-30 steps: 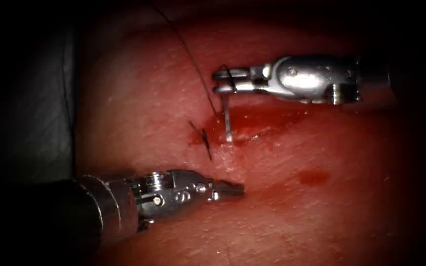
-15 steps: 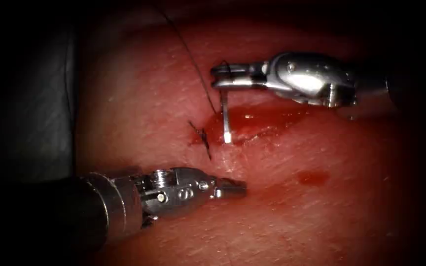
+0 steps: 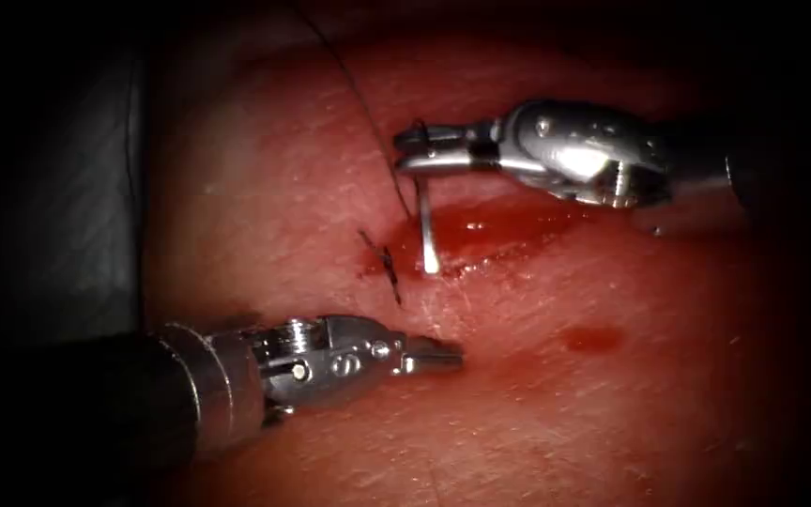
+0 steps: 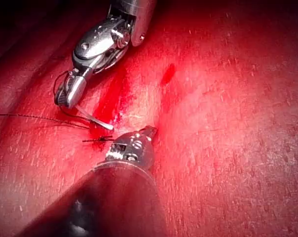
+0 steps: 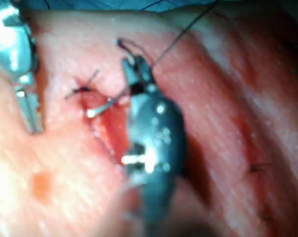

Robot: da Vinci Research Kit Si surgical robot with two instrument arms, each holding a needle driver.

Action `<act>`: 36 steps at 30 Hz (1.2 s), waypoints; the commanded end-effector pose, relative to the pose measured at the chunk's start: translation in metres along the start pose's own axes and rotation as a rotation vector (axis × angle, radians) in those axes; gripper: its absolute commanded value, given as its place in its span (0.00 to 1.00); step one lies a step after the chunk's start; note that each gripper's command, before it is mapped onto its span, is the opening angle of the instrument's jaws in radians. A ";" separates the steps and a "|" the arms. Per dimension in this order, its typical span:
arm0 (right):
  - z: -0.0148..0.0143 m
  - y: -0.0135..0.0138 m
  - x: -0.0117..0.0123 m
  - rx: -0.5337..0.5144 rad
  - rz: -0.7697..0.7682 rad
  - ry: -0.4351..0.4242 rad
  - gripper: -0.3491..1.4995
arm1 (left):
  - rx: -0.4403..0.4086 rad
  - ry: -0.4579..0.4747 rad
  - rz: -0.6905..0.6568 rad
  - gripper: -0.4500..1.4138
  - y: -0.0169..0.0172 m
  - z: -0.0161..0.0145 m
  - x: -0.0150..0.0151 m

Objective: Wound Closure

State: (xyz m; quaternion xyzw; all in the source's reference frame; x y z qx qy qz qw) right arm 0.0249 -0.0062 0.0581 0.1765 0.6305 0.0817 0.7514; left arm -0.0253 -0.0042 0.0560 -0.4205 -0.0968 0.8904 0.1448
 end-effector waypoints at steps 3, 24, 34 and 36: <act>0.0009 -0.0004 -0.0007 0.004 0.013 0.002 0.00 | -0.003 0.001 0.000 0.09 0.0003 0.0008 -0.0002; 0.0012 -0.0001 -0.0005 0.026 0.251 -0.004 0.00 | 0.007 -0.005 0.000 0.08 0.0000 0.0008 -0.0011; 0.0014 -0.0009 -0.0003 0.042 0.264 -0.022 0.00 | 0.005 -0.005 -0.001 0.08 0.0000 0.0007 -0.0010; 0.0015 -0.0011 -0.0002 0.046 0.299 -0.026 0.00 | 0.007 -0.006 -0.001 0.07 -0.0001 0.0007 -0.0010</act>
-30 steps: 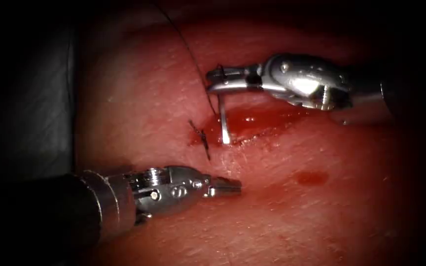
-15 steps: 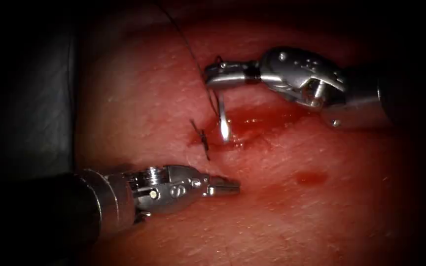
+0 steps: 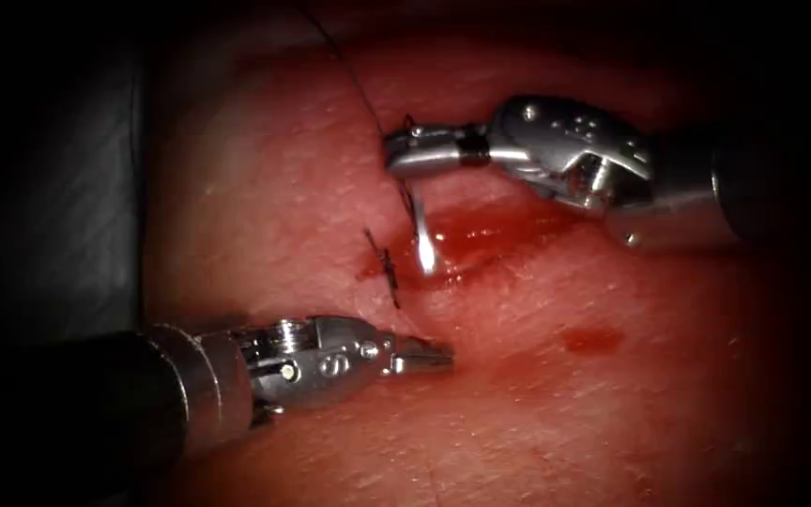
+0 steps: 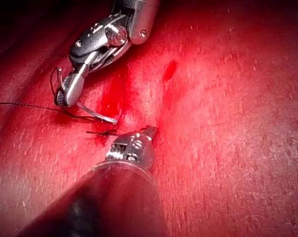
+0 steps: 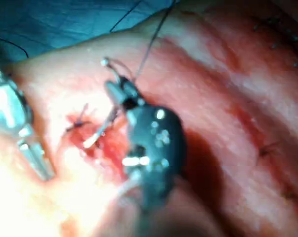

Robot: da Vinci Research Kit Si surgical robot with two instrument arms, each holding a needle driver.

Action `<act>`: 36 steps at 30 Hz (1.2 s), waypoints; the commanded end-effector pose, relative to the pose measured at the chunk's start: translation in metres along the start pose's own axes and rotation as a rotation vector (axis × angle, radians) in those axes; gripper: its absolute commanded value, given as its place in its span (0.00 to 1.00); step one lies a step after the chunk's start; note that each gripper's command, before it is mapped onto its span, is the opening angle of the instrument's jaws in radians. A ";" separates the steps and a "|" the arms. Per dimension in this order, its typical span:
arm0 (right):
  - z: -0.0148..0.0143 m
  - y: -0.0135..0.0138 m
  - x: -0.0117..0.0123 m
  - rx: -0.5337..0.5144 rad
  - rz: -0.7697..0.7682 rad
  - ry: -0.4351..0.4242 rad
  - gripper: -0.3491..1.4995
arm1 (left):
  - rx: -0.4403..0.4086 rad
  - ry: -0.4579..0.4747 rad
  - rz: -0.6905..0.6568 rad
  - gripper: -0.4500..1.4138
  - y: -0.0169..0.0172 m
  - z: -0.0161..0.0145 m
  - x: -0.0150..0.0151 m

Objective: Wound Closure

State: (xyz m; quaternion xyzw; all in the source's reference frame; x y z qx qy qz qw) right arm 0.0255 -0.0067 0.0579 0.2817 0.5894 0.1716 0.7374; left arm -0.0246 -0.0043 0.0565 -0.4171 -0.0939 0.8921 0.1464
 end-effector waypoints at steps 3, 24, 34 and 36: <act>0.0010 -0.0008 -0.0004 0.007 0.079 0.001 0.00 | 0.000 0.000 -0.001 0.07 0.0001 0.0009 -0.0003; 0.0015 -0.0020 -0.0009 0.033 0.341 -0.038 0.00 | 0.017 -0.005 -0.001 0.04 -0.0008 0.0011 -0.0008; 0.0014 -0.0020 -0.0009 0.039 0.482 -0.036 0.00 | 0.025 -0.009 0.000 0.04 -0.0011 0.0012 -0.0011; 0.0014 -0.0020 -0.0009 0.040 0.512 -0.037 0.00 | 0.027 -0.011 0.000 0.04 -0.0011 0.0011 -0.0012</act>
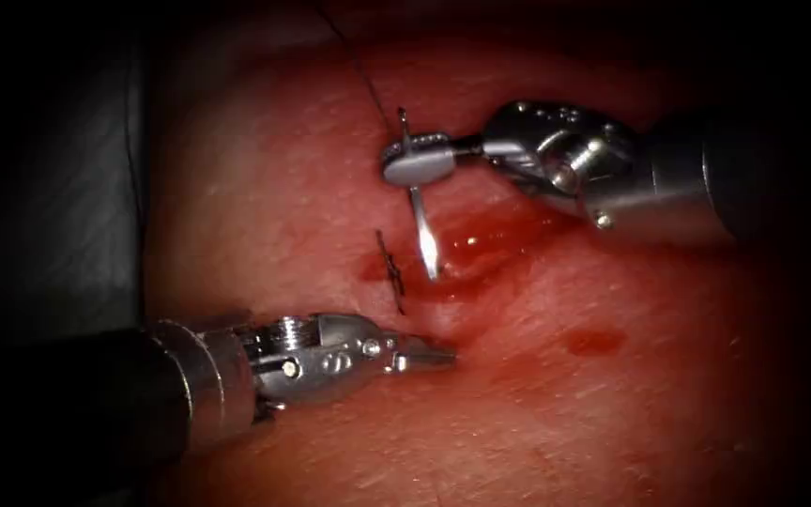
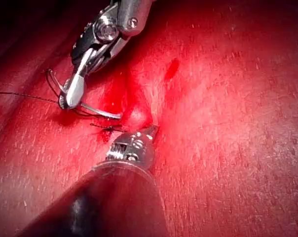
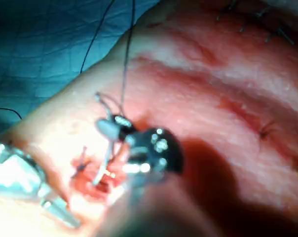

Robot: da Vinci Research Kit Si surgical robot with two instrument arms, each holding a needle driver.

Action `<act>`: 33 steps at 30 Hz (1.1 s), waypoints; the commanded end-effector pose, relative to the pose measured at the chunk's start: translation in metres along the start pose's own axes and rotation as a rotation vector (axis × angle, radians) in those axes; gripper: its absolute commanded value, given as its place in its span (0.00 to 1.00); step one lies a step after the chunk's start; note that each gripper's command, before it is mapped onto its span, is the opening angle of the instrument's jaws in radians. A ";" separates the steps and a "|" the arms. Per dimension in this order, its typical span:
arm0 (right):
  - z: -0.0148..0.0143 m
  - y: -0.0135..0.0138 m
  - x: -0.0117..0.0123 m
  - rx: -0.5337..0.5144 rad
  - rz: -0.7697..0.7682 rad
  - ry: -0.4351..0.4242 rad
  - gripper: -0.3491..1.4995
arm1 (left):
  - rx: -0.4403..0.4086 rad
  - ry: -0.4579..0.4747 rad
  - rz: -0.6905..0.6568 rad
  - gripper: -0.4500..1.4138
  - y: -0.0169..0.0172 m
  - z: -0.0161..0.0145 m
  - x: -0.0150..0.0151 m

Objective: Wound Closure

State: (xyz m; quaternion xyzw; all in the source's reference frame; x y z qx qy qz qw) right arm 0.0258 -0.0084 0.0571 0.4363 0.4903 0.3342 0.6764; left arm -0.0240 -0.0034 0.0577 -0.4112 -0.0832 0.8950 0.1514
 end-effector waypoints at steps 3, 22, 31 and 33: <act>0.0010 0.0001 -0.0006 0.006 0.073 -0.004 0.00 | 0.001 -0.002 0.000 0.04 0.0002 0.0008 -0.0002; 0.0012 0.0001 -0.0014 0.053 0.484 -0.055 0.00 | 0.003 -0.003 -0.001 0.04 0.0006 0.0007 -0.0001; 0.0016 -0.0005 -0.0029 0.123 0.627 -0.136 0.00 | 0.003 -0.003 -0.001 0.03 0.0007 0.0006 -0.0001; 0.0016 -0.0005 -0.0029 0.130 0.651 -0.137 0.00 | 0.003 -0.003 0.000 0.02 0.0007 0.0006 -0.0002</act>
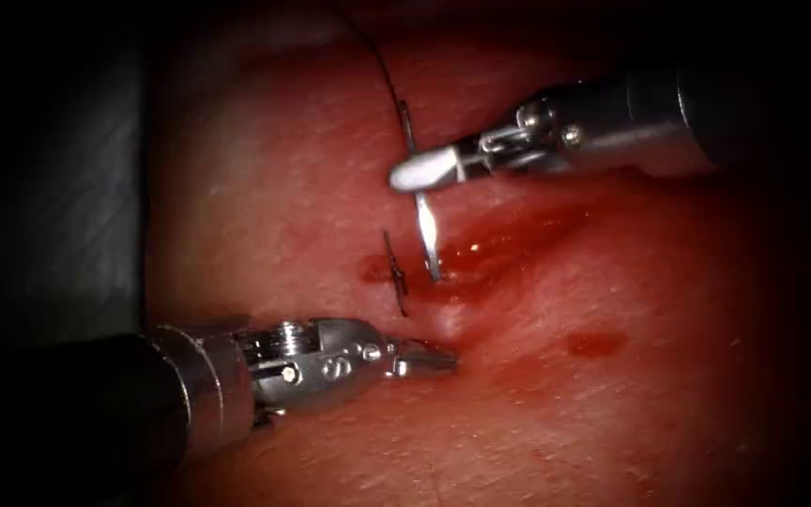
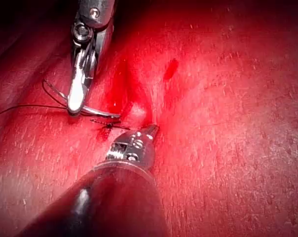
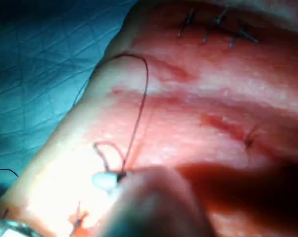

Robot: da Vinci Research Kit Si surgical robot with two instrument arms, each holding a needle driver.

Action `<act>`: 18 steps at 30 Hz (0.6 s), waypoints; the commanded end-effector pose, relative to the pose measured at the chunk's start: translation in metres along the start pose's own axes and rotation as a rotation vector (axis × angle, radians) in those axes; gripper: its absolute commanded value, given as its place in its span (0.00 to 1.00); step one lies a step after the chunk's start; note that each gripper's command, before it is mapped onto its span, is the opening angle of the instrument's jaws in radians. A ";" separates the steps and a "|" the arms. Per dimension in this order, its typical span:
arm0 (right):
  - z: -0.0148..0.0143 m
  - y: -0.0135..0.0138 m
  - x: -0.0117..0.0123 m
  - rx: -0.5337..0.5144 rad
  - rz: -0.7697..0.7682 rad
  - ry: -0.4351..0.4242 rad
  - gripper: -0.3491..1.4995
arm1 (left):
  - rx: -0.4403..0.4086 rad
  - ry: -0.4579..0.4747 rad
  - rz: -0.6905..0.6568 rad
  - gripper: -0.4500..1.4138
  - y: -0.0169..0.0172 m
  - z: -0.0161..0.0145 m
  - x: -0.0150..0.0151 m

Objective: Wound Closure

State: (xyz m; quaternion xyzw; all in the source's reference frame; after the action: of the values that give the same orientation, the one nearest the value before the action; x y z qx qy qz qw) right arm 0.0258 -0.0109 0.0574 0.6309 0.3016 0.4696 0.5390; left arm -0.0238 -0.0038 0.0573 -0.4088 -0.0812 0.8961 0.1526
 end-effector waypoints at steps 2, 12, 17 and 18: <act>0.0008 0.0006 -0.0003 0.006 0.017 -0.004 0.00 | -0.003 0.001 0.000 0.02 0.0002 0.0009 -0.0002; 0.0009 0.0011 -0.0012 0.001 0.110 -0.007 0.00 | -0.003 0.001 0.001 0.00 0.0003 0.0008 -0.0002; 0.0009 0.0012 -0.0016 0.003 0.135 -0.014 0.00 | -0.003 0.001 0.000 0.00 0.0004 0.0007 -0.0002; 0.0009 0.0012 -0.0017 0.004 0.146 -0.016 0.00 | -0.003 0.001 0.000 0.00 0.0004 0.0007 -0.0002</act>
State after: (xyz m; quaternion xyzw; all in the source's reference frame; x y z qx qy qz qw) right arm 0.0253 -0.0124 0.0576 0.6550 0.2524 0.5018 0.5055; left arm -0.0237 -0.0039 0.0572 -0.4091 -0.0815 0.8961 0.1519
